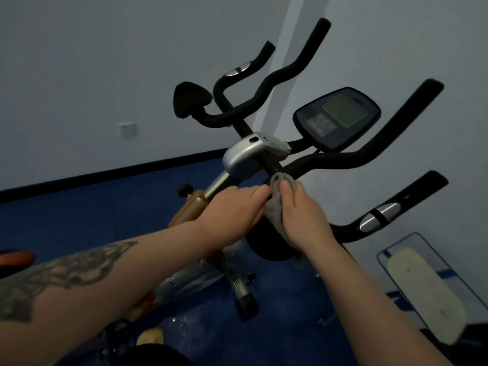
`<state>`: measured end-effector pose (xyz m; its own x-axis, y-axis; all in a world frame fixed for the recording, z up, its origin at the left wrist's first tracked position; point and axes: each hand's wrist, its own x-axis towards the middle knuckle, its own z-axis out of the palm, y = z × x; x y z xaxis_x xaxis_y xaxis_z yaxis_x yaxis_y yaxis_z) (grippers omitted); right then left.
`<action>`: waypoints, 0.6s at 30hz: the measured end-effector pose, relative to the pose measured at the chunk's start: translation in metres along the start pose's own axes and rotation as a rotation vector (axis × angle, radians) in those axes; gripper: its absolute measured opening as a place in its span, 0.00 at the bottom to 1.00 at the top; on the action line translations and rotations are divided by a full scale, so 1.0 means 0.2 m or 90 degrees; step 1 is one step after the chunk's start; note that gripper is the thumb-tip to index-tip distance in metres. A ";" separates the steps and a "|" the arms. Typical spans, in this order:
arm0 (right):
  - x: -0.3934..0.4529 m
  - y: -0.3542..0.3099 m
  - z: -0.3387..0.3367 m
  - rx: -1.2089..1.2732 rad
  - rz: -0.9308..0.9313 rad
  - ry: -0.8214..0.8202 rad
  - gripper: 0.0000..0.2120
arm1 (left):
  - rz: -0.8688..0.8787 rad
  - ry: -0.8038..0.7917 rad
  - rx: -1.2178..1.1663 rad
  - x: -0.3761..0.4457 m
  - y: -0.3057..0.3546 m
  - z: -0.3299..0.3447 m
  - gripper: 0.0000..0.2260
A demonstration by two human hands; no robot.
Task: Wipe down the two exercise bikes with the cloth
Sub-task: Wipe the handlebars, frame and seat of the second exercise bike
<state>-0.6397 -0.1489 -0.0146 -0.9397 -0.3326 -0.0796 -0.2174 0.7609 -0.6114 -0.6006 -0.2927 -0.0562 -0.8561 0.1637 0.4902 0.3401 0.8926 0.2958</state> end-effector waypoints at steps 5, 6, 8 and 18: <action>-0.15 0.05 0.00 -0.032 0.055 0.017 0.14 | 0.029 -0.043 -0.068 0.02 -0.05 0.01 0.13; -0.13 0.04 -0.01 -0.056 0.062 0.006 0.15 | 0.029 -0.049 -0.093 0.03 -0.06 0.01 0.14; -0.07 0.03 -0.05 -0.130 0.062 -0.002 0.19 | 0.010 -0.038 -0.147 0.04 -0.08 0.01 0.16; 0.25 0.08 -0.29 -0.373 -0.284 0.229 0.21 | -0.341 0.057 -0.496 0.10 0.00 0.13 0.12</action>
<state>-0.7065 -0.1211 0.0177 -0.7380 -0.5496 0.3915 -0.5996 0.8002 -0.0069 -0.6284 -0.2780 -0.0671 -0.9513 -0.2489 0.1821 0.1021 0.3032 0.9475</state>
